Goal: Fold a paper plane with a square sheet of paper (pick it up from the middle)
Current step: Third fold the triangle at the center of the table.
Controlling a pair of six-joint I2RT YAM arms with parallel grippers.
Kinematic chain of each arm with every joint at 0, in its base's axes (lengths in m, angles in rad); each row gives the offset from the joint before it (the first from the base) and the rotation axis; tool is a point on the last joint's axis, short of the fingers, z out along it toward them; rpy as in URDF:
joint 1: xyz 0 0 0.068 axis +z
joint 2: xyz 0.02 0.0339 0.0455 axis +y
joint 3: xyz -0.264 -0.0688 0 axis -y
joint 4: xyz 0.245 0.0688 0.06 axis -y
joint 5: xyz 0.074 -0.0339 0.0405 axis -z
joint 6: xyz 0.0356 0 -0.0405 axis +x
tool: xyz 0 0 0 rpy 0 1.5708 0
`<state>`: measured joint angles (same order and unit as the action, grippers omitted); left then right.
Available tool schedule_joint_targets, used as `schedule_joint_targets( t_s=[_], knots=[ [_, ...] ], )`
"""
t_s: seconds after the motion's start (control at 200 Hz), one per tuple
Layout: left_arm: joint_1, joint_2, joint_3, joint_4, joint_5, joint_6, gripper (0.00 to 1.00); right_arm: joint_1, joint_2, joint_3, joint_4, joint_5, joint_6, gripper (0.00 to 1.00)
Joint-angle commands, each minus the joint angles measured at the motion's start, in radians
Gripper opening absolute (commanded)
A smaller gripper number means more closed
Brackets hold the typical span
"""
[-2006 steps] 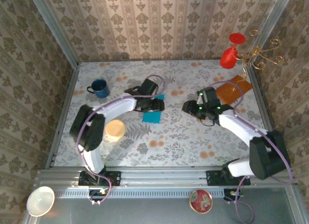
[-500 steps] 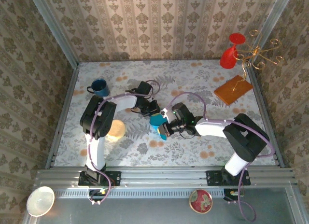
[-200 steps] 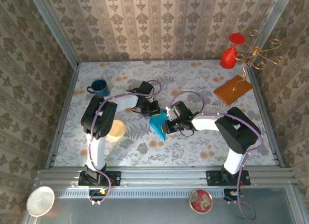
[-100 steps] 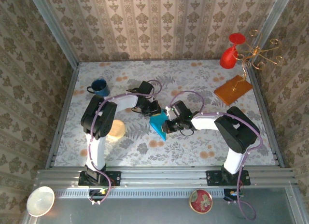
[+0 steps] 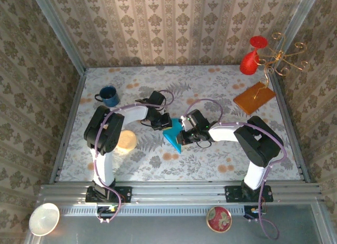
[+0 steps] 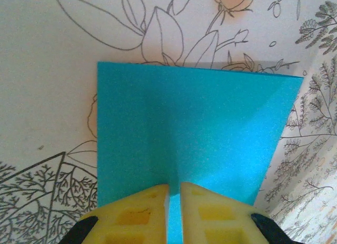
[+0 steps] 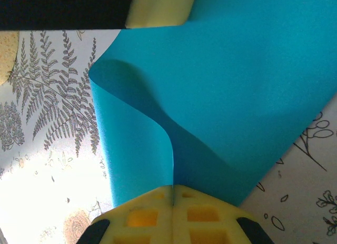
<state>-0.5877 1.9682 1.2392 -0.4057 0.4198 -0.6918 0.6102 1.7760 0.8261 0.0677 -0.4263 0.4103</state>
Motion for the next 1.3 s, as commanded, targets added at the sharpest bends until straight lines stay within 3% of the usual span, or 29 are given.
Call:
schedule_joint_targets(
  t_s=[0.0, 1.295],
  knots=[
    [-0.003, 0.045, 0.005, -0.067, -0.033, 0.008, 0.14, -0.009, -0.007, 0.029, -0.03, -0.007, 0.014, 0.02],
    [-0.009, 0.107, 0.046, -0.147, -0.093, 0.058, 0.1, -0.021, -0.015, 0.021, -0.06, 0.037, 0.011, 0.02]
  ],
)
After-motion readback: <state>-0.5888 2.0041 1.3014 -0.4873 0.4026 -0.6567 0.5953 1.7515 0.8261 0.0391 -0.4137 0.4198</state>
